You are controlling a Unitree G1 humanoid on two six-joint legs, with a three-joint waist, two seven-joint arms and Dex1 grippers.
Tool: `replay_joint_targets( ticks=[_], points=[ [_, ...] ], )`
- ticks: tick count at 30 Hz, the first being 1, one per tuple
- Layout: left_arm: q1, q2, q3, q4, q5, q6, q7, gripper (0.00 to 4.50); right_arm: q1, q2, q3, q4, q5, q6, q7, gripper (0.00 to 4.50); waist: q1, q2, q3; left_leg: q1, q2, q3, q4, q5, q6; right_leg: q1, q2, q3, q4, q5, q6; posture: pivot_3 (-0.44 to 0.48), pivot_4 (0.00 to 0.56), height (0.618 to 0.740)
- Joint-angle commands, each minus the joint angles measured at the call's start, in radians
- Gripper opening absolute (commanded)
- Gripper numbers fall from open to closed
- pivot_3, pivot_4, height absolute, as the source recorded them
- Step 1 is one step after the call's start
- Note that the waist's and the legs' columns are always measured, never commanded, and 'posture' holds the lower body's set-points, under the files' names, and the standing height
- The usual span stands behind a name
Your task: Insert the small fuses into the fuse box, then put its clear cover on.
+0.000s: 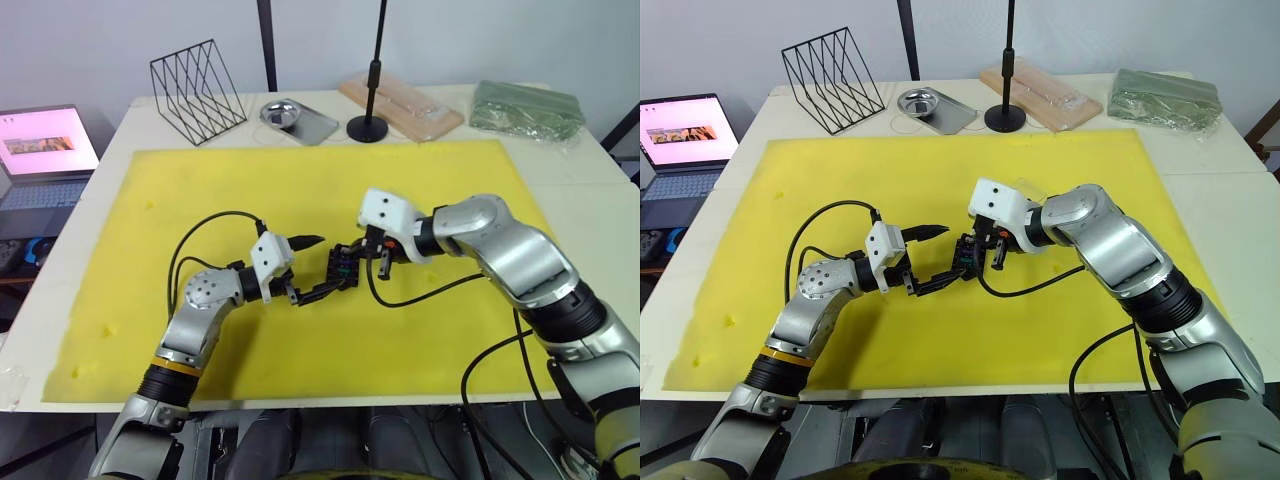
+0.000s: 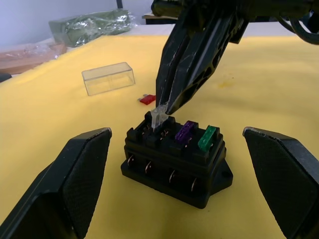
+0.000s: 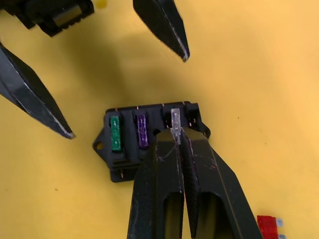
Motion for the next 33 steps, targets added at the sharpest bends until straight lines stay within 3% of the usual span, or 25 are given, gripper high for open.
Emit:
replay_joint_targets(
  ticks=[1, 33],
  points=[
    [-0.012, -0.003, 0.01, -0.018, -0.003, -0.017, 0.005, 4.5, -0.024, -0.001, -0.008, -0.007, -0.013, -0.024, 0.018, 0.02, 0.0, 0.0, 0.0, 0.0, 0.0, 0.0, 0.0, 0.0, 0.0, 0.0, 0.0, 0.0, 0.0, 0.0, 0.0, 0.0, 0.15, 0.74],
    [-0.014, -0.005, 0.002, -0.001, 0.009, -0.031, 0.007, 4.5, -0.056, -0.001, 0.067, 0.081, -0.11, -0.09, 0.143, 0.02, 0.001, 0.0, 0.0, 0.0, 0.0, 0.0, 0.0, 0.0, 0.0, 0.0, 0.0, 0.0, 0.0, 0.0, 0.0, 0.0, 0.15, 0.74]
  ],
)
